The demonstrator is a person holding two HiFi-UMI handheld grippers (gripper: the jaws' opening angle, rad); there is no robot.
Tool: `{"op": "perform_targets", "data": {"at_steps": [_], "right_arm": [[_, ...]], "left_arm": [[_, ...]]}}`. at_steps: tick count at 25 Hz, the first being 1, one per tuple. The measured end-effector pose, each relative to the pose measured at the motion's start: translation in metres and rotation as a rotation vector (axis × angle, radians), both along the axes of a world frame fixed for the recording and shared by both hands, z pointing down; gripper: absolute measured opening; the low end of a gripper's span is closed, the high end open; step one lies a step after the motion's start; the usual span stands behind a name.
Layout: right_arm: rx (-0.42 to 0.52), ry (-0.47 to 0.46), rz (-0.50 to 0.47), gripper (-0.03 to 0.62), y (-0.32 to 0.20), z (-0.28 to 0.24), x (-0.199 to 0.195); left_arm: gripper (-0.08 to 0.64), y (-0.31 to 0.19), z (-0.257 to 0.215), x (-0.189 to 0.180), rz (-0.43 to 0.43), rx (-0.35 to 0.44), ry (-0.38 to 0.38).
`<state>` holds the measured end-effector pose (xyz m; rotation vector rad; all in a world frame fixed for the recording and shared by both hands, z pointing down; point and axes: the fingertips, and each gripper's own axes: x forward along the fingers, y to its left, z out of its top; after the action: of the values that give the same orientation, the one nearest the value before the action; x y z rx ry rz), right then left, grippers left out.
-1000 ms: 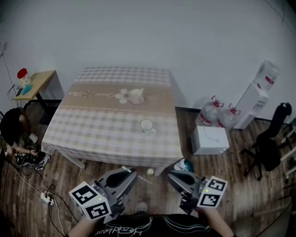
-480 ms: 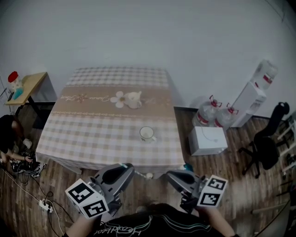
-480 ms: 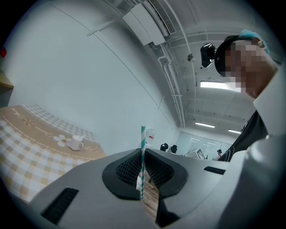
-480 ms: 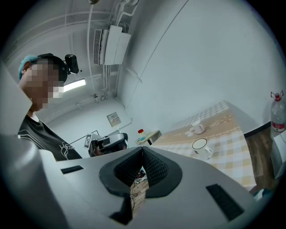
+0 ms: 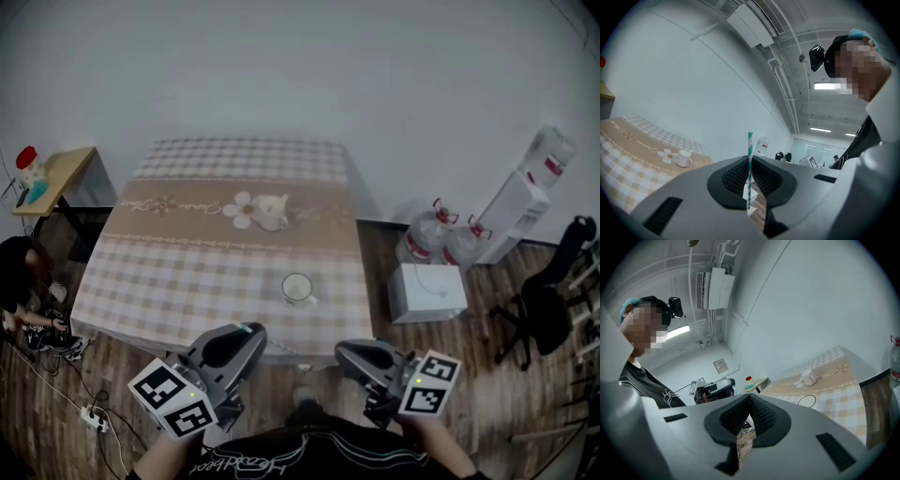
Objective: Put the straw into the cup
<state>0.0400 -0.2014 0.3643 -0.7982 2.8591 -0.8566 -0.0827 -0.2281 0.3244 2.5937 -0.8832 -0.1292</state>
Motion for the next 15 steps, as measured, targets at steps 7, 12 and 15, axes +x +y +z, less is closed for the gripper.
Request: {"op": "perform_targets", "data": {"at_steps": [7, 12, 15], "right_arm": [[-0.033, -0.011, -0.008, 0.012, -0.050, 0.017, 0.045], [-0.055, -0.014, -0.008, 0.012, -0.086, 0.026, 0.047], [-0.075, -0.015, -0.015, 0.012, -0.103, 0.028, 0.041]], "left_arm": [[0.018, -0.057, 0.013, 0.036, -0.052, -0.024, -0.012], [0.018, -0.099, 0.021, 0.036, -0.072, -0.029, -0.020], [0.018, -0.119, 0.024, 0.030, -0.080, -0.046, -0.026]]}}
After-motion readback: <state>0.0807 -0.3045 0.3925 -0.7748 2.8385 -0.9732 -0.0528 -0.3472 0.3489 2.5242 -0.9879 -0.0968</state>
